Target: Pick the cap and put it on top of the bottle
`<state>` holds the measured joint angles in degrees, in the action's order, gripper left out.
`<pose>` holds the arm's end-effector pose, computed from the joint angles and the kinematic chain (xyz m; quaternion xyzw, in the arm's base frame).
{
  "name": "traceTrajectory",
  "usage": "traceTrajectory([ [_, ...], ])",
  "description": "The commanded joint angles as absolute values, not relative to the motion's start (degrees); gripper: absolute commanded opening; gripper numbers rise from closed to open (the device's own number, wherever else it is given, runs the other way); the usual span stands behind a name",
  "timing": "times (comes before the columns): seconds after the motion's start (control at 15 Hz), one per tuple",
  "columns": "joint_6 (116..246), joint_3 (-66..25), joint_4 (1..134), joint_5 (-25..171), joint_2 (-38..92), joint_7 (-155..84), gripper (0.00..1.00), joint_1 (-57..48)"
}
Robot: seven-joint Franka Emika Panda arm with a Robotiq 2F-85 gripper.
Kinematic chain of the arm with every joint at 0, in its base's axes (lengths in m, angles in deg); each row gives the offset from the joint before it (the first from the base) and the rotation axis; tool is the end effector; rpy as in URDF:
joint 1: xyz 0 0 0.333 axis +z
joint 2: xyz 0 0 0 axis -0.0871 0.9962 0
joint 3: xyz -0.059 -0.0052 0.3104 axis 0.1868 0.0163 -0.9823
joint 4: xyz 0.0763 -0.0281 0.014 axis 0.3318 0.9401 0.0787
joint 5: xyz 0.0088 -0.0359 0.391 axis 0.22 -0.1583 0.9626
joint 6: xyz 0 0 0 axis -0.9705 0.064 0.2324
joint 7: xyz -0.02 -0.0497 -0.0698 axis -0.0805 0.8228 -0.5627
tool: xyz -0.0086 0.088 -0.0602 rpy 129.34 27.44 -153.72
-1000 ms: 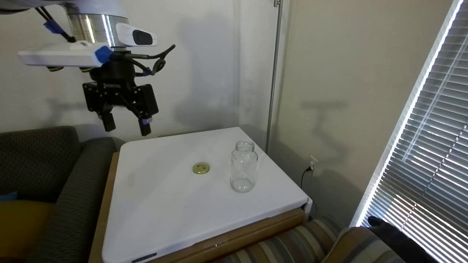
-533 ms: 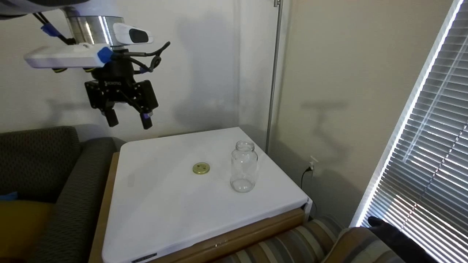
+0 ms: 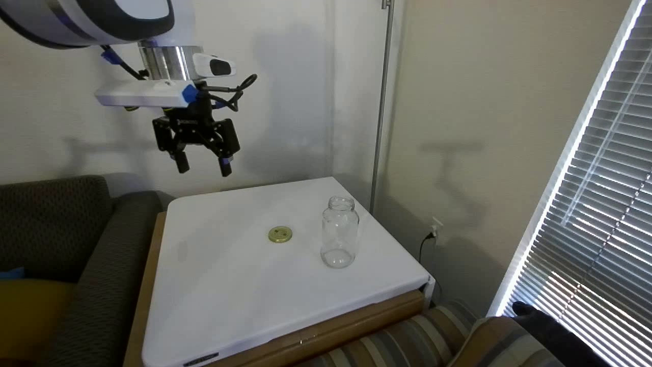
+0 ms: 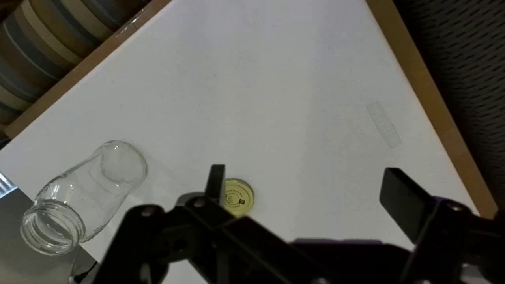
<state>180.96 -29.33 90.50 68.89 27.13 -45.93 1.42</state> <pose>0.5924 0.1108 0.3170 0.9813 0.1876 0.0268 0.0326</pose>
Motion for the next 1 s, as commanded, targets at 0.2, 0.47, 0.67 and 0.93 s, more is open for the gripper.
traceTrajectory([
  [0.2,178.3,-29.8,75.0,72.4,39.2,-47.1,1.00,0.2],
  [0.47,179.1,-29.4,74.6,71.4,39.9,-46.1,1.00,1.0],
  [0.67,178.5,-29.4,72.5,71.4,41.7,-46.2,1.00,1.0],
  [0.93,179.2,-29.5,70.3,71.4,44.1,-46.0,1.00,1.3],
])
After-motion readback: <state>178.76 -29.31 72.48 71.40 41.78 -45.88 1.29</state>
